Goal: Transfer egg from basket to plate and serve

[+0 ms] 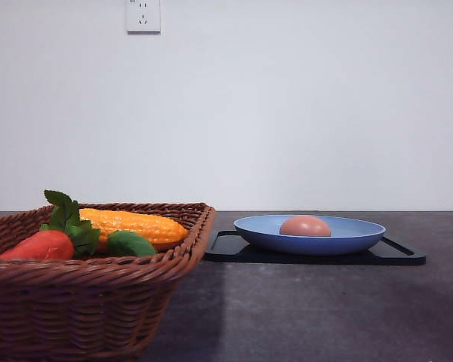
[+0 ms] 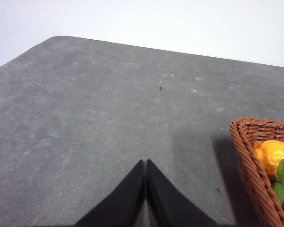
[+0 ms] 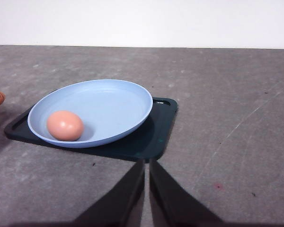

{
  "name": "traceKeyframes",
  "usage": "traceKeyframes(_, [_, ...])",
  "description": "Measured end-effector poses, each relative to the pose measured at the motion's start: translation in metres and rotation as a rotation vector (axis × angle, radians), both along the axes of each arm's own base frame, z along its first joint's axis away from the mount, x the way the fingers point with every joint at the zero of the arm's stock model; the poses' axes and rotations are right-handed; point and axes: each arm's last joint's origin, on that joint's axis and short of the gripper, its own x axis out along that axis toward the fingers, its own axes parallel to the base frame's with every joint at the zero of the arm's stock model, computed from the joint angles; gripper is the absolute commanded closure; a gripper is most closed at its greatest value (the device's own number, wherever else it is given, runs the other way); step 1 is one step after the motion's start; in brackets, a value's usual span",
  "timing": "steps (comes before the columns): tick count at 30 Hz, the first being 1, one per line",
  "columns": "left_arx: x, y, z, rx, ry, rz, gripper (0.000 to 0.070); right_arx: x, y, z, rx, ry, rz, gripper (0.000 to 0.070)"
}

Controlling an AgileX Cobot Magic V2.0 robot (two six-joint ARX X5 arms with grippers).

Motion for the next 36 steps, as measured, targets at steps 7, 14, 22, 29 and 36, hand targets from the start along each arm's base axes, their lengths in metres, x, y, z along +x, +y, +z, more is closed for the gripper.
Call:
traceKeyframes(7, [0.0, 0.0, 0.0, 0.0, 0.0, 0.0, 0.07, 0.0, 0.0, 0.0, 0.0, 0.0, 0.0, 0.07])
traceKeyframes(14, [0.0, 0.0, 0.0, 0.0, 0.0, 0.0, 0.07, 0.0, 0.0, 0.0, 0.0, 0.0, 0.0, 0.07])
traceKeyframes(22, [0.0, 0.0, 0.0, 0.0, 0.0, 0.0, 0.07, 0.0, 0.0, 0.0, 0.0, 0.0, 0.0, 0.07])
traceKeyframes(29, [0.0, 0.0, 0.0, 0.0, 0.0, 0.0, 0.07, 0.0, 0.0, 0.0, 0.0, 0.0, 0.0, 0.07])
traceKeyframes(36, [0.0, 0.0, 0.0, 0.0, 0.0, 0.0, 0.07, 0.0, 0.0, 0.0, 0.0, 0.0, 0.0, 0.07])
